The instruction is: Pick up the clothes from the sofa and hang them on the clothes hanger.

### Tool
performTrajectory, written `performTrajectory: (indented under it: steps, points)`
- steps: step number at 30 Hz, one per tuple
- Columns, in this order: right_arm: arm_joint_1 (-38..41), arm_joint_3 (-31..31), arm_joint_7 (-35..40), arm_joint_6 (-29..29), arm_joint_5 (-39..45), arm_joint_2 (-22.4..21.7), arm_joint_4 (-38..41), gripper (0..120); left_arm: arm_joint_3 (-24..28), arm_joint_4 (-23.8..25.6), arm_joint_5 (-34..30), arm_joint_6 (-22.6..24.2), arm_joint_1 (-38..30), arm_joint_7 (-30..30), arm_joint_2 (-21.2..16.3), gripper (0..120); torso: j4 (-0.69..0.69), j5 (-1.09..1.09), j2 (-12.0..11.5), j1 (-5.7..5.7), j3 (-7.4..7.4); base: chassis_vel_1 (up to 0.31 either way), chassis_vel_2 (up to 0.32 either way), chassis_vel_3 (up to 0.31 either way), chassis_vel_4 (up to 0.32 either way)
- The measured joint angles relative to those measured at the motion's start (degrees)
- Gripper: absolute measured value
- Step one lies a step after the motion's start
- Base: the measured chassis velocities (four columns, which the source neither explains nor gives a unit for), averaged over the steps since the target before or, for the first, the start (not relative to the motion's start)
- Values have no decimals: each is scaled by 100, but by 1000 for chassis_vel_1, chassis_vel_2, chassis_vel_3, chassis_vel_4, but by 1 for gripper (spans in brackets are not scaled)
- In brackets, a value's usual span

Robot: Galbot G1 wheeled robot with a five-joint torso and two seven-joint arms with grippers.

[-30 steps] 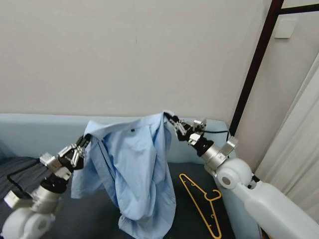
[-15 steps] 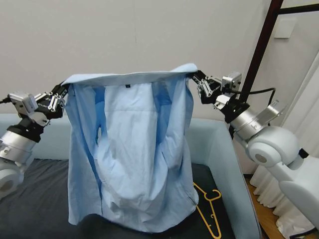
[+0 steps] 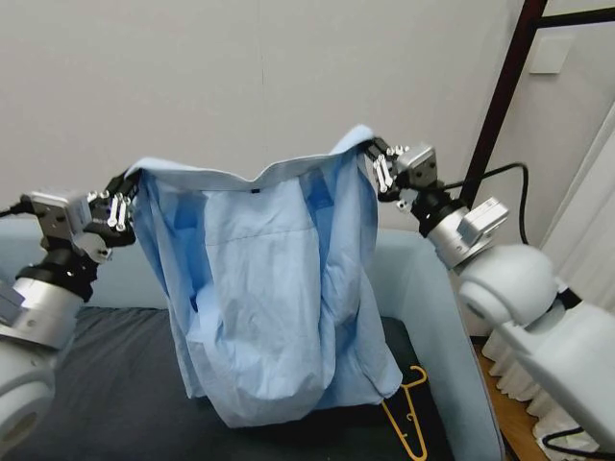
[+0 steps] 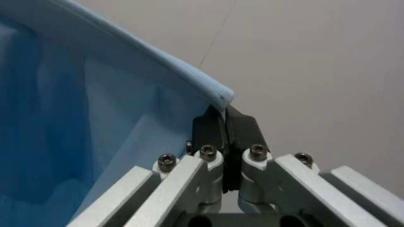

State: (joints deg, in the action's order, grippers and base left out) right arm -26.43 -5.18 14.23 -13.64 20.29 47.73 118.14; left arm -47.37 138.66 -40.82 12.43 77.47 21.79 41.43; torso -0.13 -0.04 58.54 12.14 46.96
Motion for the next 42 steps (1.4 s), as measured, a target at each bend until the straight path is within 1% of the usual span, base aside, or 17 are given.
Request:
performTrajectory:
  steps: [1,2,4,6,7,10,13,16,19,23,26,29,33,36,38,41,42]
  points:
    - [-143,-183,150,7,-193,113,-83,0,3,41,176,18,217,41,214,0,2,1,0,0,0,0,0,0,0]
    - [-143,-183,150,7,-193,113,-83,0,3,41,176,18,217,41,214,0,2,1,0,0,0,0,0,0,0]
    - [-474,-522,343,82,-463,363,-297,0,74,68,480,27,600,81,610,0,14,0,1,0,0,0,0,0,0]
    - [-932,-904,447,216,-588,739,-621,0,272,-82,924,-82,1025,-152,1098,0,3,2,1,-1,-1,0,0,0,0]
    - [-932,-904,447,216,-588,739,-621,0,272,-82,924,-82,1025,-152,1098,0,3,2,1,-1,-1,0,0,0,0]
    - [-1196,-1196,443,420,-565,1061,-1045,0,482,-430,1326,-400,1241,-569,1509,0,9,1,1,0,-1,0,0,0,0]
    - [-1349,-1250,407,482,-475,1195,-1210,0,663,-705,1526,-529,1210,-854,1644,0,6,1,1,0,-1,0,0,0,0]
    - [-1532,-1307,334,551,-279,1373,-1506,0,1013,-1243,1916,-667,1109,-1109,1839,0,4,-1,1,0,-1,0,0,0,0]
    - [-1617,-1302,198,538,-121,1468,-1741,0,1128,-1484,2037,-713,1060,-1234,1956,0,6,0,1,0,0,0,0,0,0]
    - [-1667,-1236,-68,226,555,1513,-1916,3,1168,-1692,2096,-724,1021,-1479,2000,0,6,1,1,0,-1,0,0,0,0]
    - [-1667,-1124,-237,-325,1307,1477,-2003,17,1111,-1974,2325,-730,946,-1629,1983,0,6,1,1,0,-1,0,0,0,0]
    - [-1652,-1033,-323,-558,1594,1416,-2071,25,1061,-2154,2393,-735,908,-1611,1976,0,6,1,0,0,0,0,0,0,0]
    - [-1660,-767,-513,-1141,2118,1283,-2114,41,1011,-2367,2408,-763,888,-1554,1953,0,6,1,1,0,-1,0,0,0,0]
    - [-1701,-641,-663,-1279,2152,1233,-2216,50,1013,-2431,2394,-870,858,-1575,1943,0,6,1,1,0,0,0,0,0,0]
    - [-1746,-558,-845,-1317,2051,1180,-2373,60,1018,-2475,2383,-936,824,-1616,1930,0,6,1,1,0,0,0,0,0,0]
    - [-1789,-502,-982,-1321,1926,1143,-2516,66,1024,-2491,2375,-965,806,-1627,1916,0,6,1,1,0,0,0,0,0,0]
    - [-1869,-413,-1116,-1322,1685,1106,-2725,73,1032,-2493,2364,-1005,796,-1635,1889,0,6,2,1,0,0,0,0,0,0]
